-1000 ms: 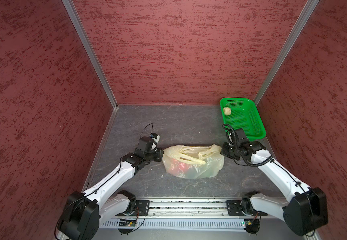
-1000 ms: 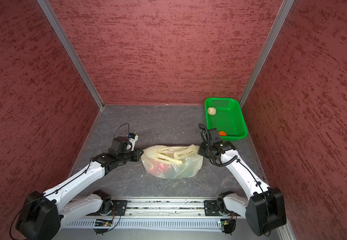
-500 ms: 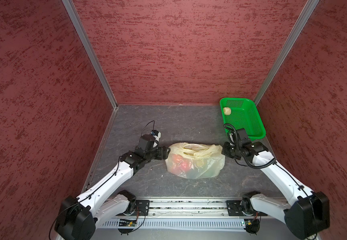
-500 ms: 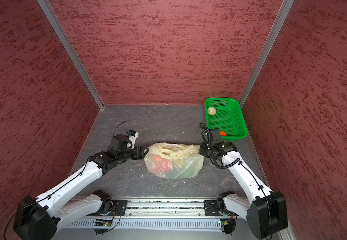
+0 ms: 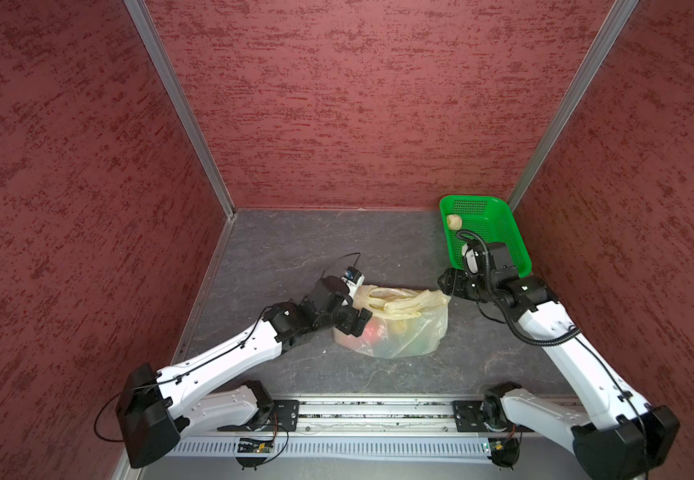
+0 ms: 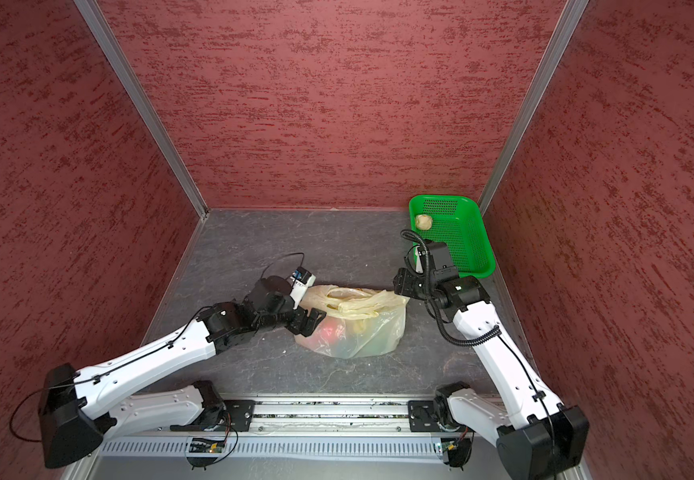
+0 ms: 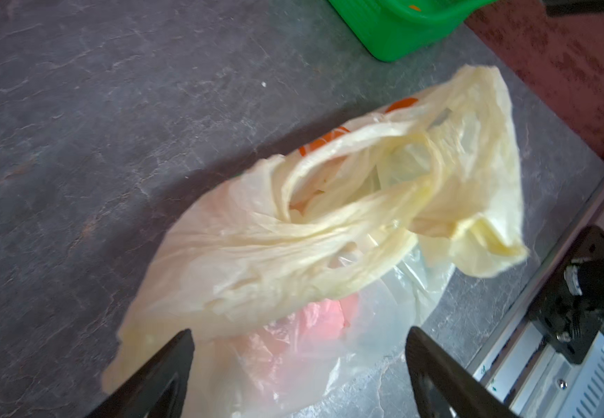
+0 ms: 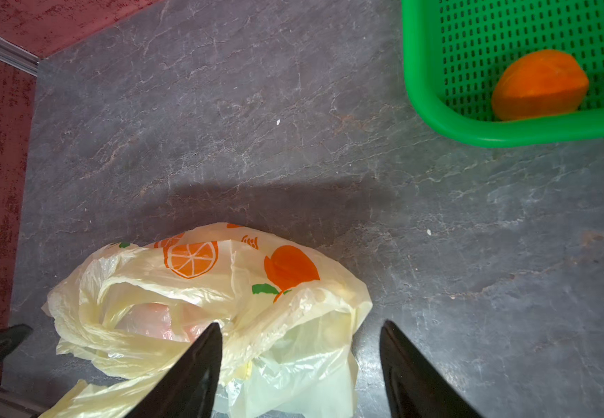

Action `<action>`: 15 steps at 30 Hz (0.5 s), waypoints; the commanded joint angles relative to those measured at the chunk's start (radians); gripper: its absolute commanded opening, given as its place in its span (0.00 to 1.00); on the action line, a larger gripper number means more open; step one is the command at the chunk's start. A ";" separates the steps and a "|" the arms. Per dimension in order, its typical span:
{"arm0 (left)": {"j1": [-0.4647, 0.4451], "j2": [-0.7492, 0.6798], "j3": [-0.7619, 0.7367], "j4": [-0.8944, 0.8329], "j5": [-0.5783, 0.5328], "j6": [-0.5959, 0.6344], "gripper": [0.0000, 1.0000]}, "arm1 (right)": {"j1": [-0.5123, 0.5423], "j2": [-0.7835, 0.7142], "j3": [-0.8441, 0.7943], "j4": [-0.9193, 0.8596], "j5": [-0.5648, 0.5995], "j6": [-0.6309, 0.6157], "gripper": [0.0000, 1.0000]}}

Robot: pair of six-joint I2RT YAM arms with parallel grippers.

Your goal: Untie the knot of the plastic bag and take out the fruit

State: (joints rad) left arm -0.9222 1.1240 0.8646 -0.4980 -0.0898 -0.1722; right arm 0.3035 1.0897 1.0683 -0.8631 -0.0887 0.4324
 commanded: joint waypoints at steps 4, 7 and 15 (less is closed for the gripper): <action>-0.162 0.063 -0.001 0.037 -0.274 0.200 0.93 | 0.006 -0.047 -0.017 -0.022 0.015 -0.002 0.74; -0.195 0.103 -0.032 0.153 -0.357 0.287 0.93 | 0.008 -0.054 -0.021 -0.019 0.017 0.000 0.74; -0.204 0.213 -0.150 0.564 -0.468 0.491 0.91 | 0.008 -0.092 -0.028 -0.021 0.031 0.015 0.75</action>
State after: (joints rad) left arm -1.1225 1.2964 0.7395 -0.1463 -0.4820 0.2012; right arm 0.3042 1.0229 1.0496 -0.8688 -0.0841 0.4370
